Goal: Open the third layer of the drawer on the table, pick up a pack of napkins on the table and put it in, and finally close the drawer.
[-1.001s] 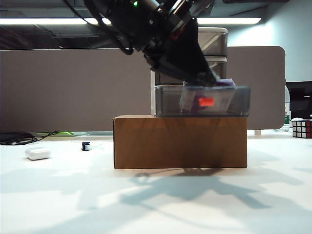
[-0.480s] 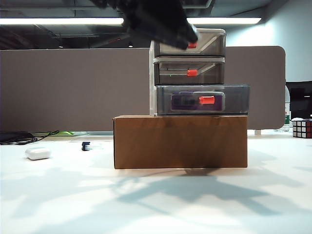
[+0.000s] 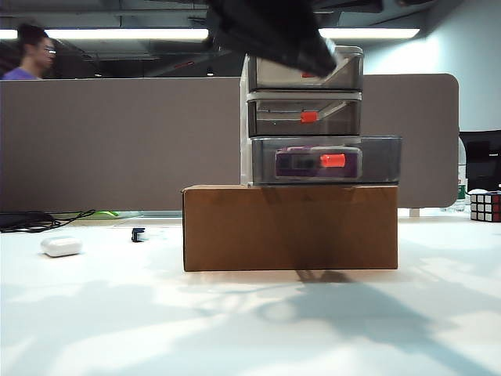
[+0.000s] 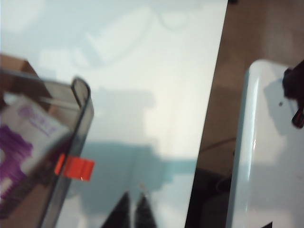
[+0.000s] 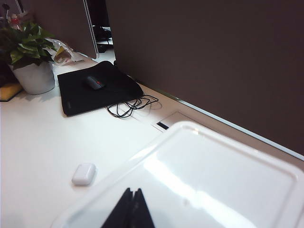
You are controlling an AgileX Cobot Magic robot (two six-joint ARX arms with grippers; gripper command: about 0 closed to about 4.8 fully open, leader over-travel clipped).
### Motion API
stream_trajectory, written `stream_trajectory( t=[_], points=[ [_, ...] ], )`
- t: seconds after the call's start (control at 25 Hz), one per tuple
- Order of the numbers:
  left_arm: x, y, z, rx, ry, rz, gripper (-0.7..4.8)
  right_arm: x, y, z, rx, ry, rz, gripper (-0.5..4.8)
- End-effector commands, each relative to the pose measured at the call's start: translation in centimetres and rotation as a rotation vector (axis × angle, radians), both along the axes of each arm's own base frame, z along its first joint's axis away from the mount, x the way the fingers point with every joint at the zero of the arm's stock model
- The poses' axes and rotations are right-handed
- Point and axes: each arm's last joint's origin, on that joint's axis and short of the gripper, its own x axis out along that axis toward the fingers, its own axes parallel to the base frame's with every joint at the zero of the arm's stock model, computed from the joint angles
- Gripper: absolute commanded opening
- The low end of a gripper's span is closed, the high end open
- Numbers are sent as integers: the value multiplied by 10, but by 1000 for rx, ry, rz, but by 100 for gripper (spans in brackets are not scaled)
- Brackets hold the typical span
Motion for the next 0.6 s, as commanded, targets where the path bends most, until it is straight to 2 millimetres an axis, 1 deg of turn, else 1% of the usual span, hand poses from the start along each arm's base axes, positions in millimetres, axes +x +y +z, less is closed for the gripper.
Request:
stream_trajectory(
  t=[0.04, 0.12, 0.16, 0.24, 0.6],
  points=[
    [3, -2, -7, 47, 14, 22, 12, 14, 6, 10, 6, -8, 22, -6],
    [5, -4, -12, 59, 23, 22, 10, 21, 9, 12, 5, -5, 32, -6],
    [6, -6, -15, 68, 25, 26, -7, 24, 10, 13, 4, -1, 32, -6],
    [9, -8, -21, 91, 18, 43, -6, 27, 11, 14, 3, 1, 32, -6],
    [23, -21, -40, 136, -34, 99, -6, 31, 12, 11, -14, -4, 32, -6]
  ],
)
